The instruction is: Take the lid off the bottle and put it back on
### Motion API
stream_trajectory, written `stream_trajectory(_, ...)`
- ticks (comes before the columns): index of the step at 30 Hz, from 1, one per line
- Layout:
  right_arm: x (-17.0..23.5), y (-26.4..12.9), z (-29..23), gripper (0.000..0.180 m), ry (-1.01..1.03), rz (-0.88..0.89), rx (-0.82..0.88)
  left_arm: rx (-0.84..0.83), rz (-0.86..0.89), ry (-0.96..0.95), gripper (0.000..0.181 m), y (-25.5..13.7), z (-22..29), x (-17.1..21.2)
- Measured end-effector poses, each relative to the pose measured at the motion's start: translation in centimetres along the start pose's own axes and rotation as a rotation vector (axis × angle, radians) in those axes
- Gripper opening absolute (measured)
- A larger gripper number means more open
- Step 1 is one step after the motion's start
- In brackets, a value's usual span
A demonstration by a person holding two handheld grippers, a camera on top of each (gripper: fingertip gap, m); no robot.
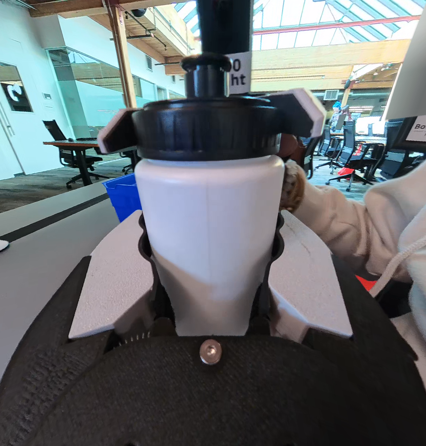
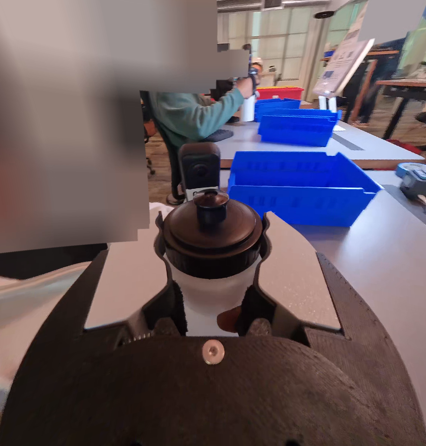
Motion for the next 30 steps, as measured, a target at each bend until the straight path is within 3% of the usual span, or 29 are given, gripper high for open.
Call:
stream_trajectory(7, 0.1, 0.1, -1.8, 0.077, 0.014, -0.011, 0.558, -0.129, -0.040, 0.061, 0.099, 0.3, 0.1, 0.0)
stream_trajectory(9, 0.0, 0.3, -2.4, 0.077, -0.008, -0.033, 0.647, -0.135, -0.036, 0.079, 0.099, 0.3, 0.3, 0.0)
stream_trajectory(12, 0.0, 0.1, -2.2, 0.078, -0.052, -0.097, 0.577, -0.112, -0.030, 0.063, 0.100, 0.2, 0.2, 0.0)
stream_trajectory(15, -0.1, -0.1, -2.0, 0.091, -0.120, -0.117, 0.324, -0.012, -0.011, 0.004, 0.099, 0.1, 0.3, 0.0)
stream_trajectory(19, -0.7, -0.5, -1.1, 0.083, -0.094, -0.046, 0.179, 0.009, -0.002, -0.017, 0.099, 0.1, 0.4, 0.0)
stream_trajectory(22, -0.7, -0.2, -1.1, 0.078, -0.092, -0.040, 0.291, -0.089, -0.007, 0.006, 0.099, 0.0, 0.1, 0.0)
stream_trajectory(27, -0.5, 0.2, -2.2, 0.076, -0.111, -0.046, 0.676, -0.193, -0.035, 0.079, 0.099, 0.1, 0.0, 0.0)
stream_trajectory(30, -0.6, 0.1, -2.4, 0.076, -0.131, -0.069, 0.665, -0.164, -0.027, 0.069, 0.099, 0.1, -0.1, 0.0)
Point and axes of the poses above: each gripper's, where its closed fingertips meet, y out along the fingers, x out of its underside, z = x × y across the jaws, the point moved 6 cm from there along -y, back along the fingers, and after that the axes turned 3 degrees about x, right-handed, at the moved point
